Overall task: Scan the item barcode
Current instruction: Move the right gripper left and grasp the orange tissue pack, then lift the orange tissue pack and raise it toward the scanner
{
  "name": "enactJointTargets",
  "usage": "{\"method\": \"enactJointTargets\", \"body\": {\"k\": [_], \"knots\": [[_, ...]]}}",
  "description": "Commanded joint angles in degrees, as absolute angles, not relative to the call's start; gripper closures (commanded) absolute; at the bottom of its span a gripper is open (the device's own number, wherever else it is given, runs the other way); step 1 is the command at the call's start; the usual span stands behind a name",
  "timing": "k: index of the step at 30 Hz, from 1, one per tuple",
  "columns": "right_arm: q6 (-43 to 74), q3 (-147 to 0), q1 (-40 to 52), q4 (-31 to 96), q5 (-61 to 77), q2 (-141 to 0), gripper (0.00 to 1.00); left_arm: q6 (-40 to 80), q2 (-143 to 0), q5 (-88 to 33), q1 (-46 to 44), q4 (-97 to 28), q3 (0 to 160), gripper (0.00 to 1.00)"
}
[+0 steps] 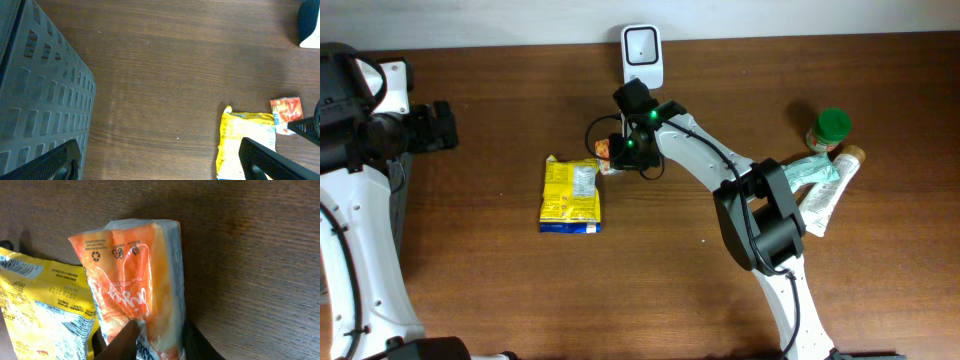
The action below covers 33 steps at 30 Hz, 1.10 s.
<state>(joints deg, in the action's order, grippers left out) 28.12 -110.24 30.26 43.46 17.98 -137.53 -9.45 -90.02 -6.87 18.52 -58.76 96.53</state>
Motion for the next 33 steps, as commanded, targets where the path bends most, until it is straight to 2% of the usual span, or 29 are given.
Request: {"method": "enactJointTargets", "body": {"k": [1,10,14,19,33], "knots": [[28.0,-109.6,30.5,43.7,16.9,-140.2,0.78,-10.4,-90.4,-7.3,18.9,-58.7,96.8,0.01],[27.9,-109.6,30.5,44.3,16.3,-140.2,0.84,-10.4,-90.4,-7.3,18.9,-58.7,96.8,0.01],[27.9,-109.6,30.2,45.3,16.4,-140.2,0.96,-10.4,-90.4,-7.3,18.9,-58.7,96.8,0.01],[23.8,-109.7,27.2,48.2,23.8,-138.6,0.96,-10.4,-90.4,-7.3,18.9,-58.7,96.8,0.01],[18.2,-109.7,23.1,52.5,27.7,-134.5,0.96,-10.4,-90.4,-7.3,18.9,-58.7,96.8,0.01]]}}
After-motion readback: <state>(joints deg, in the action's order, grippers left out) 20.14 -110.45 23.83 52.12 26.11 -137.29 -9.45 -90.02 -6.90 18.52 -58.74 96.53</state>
